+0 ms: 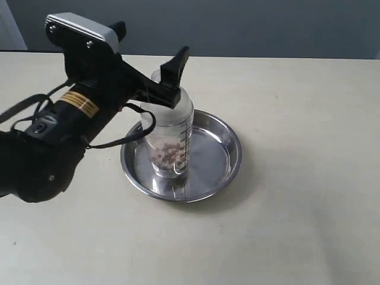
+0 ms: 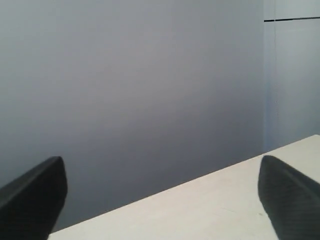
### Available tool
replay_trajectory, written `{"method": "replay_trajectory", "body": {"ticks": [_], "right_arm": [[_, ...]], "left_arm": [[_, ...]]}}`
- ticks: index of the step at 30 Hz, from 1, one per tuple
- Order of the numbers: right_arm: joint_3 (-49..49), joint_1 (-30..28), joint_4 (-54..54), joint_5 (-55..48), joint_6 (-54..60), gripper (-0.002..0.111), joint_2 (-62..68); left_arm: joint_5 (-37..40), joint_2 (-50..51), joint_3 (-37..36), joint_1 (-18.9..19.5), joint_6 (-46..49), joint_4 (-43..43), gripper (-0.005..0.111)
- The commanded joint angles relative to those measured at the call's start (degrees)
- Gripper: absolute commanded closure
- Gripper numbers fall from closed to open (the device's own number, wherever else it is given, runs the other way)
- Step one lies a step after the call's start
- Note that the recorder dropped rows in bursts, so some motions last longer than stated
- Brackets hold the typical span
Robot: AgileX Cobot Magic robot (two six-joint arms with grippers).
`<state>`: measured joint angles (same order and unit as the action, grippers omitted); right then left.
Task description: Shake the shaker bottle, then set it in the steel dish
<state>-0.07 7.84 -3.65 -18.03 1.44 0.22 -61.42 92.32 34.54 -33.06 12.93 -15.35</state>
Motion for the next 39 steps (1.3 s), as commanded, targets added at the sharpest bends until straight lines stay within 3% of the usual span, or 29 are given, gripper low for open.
{"method": "replay_trajectory", "body": {"ticks": [1, 2, 3, 6, 9, 11, 14, 18, 21, 26, 31, 33, 36, 39], "right_arm": [[0.07, 0.21, 0.1, 0.53, 0.05, 0.109, -0.22], [0.07, 0.21, 0.1, 0.53, 0.05, 0.109, -0.22], [0.07, 0.21, 0.1, 0.53, 0.05, 0.109, -0.22], [0.07, 0.21, 0.1, 0.53, 0.05, 0.109, -0.22], [0.07, 0.21, 0.1, 0.53, 0.05, 0.109, -0.22], [0.07, 0.21, 0.1, 0.53, 0.05, 0.109, -0.22], [0.07, 0.21, 0.1, 0.53, 0.05, 0.109, -0.22], [0.07, 0.21, 0.1, 0.53, 0.05, 0.109, -0.22], [0.07, 0.21, 0.1, 0.53, 0.05, 0.109, -0.22], [0.07, 0.21, 0.1, 0.53, 0.05, 0.109, -0.22], [0.07, 0.21, 0.1, 0.53, 0.05, 0.109, -0.22], [0.07, 0.21, 0.1, 0.53, 0.05, 0.109, -0.22], [0.07, 0.21, 0.1, 0.53, 0.05, 0.109, -0.22], [0.07, 0.21, 0.1, 0.53, 0.05, 0.109, -0.22]], "left_arm": [[14.65, -9.83, -0.38, -0.11, 6.09, -2.95, 0.057], [17.18, -11.41, -0.38, -0.11, 5.86, -3.42, 0.075], [21.31, -14.62, -0.38, -0.11, 6.96, -4.61, 0.107], [25.61, -20.02, -0.38, -0.11, 19.19, -13.21, 0.105], [24.16, -24.24, -0.38, -0.11, 33.45, -34.91, 0.105], [22.07, -26.3, -0.38, -0.11, 37.33, -42.93, 0.105], [19.7, -29.29, -0.38, -0.11, 45.81, -46.1, 0.105], [19.36, -33.5, -0.38, -0.11, 55.56, -44.2, 0.105], [20.15, -36.66, -0.87, -0.11, 55.56, -42.55, 0.105], [11.2, -44.26, -7.74, -0.24, 55.44, -34.41, 0.105], [14.27, -55.84, -13.8, 0.16, 49.79, -24.69, 0.105], [17.82, -58.1, -15.23, 2.5, 47.29, -21.16, 0.105], [26.95, -59.56, -17.47, 10.17, 33.34, -10.89, 0.105], [42.42, -63.34, -18.41, 18.42, 19.68, 1.63, 0.105]]}}
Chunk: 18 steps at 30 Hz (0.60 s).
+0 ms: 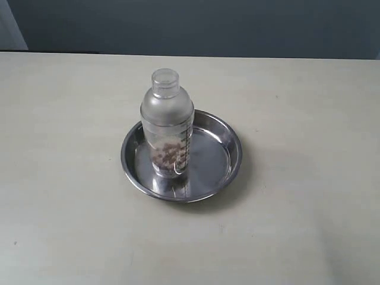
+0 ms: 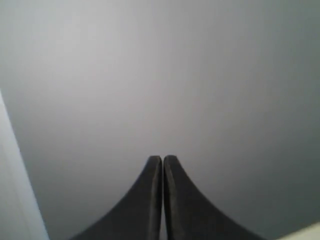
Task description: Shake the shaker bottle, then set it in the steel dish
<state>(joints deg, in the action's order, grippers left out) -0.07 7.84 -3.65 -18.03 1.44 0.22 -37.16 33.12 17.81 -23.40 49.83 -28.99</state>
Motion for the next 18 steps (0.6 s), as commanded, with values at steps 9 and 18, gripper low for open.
{"method": "replay_trajectory", "body": {"ticks": [9, 18], "right_arm": [[0.07, 0.21, 0.1, 0.53, 0.05, 0.109, -0.22], [0.07, 0.21, 0.1, 0.53, 0.05, 0.109, -0.22]], "left_arm": [[45.66, -23.13, -6.78, 22.4, -40.18, 30.83, 0.105], [54.31, -33.12, -14.96, 25.1, -49.32, 30.56, 0.105]]}}
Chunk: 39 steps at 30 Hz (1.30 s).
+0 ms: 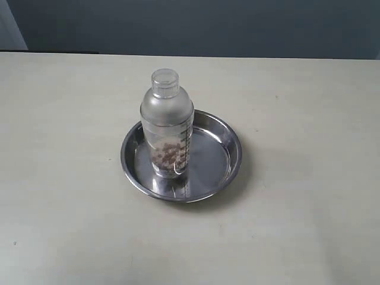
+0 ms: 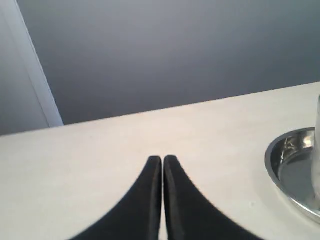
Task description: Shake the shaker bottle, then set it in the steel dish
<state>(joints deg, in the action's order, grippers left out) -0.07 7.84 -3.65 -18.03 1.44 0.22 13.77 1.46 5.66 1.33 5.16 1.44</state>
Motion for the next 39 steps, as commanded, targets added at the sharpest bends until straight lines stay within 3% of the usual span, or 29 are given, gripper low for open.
{"method": "replay_trajectory", "body": {"ticks": [1, 16, 21, 39], "right_arm": [[0.07, 0.21, 0.1, 0.53, 0.05, 0.109, -0.22], [0.07, 0.21, 0.1, 0.53, 0.05, 0.109, -0.22], [0.07, 0.21, 0.1, 0.53, 0.05, 0.109, -0.22], [0.07, 0.21, 0.1, 0.53, 0.05, 0.109, -0.22]], "left_arm": [[3.37, -1.46, -3.56, 0.37, -5.16, -0.26, 0.105], [2.43, -1.46, -5.66, 0.37, -5.16, -2.81, 0.105], [-4.89, -1.46, -5.66, 0.26, -5.16, -4.32, 0.105], [-4.6, -1.46, -5.66, 0.26, -5.16, -2.02, 0.105]]}}
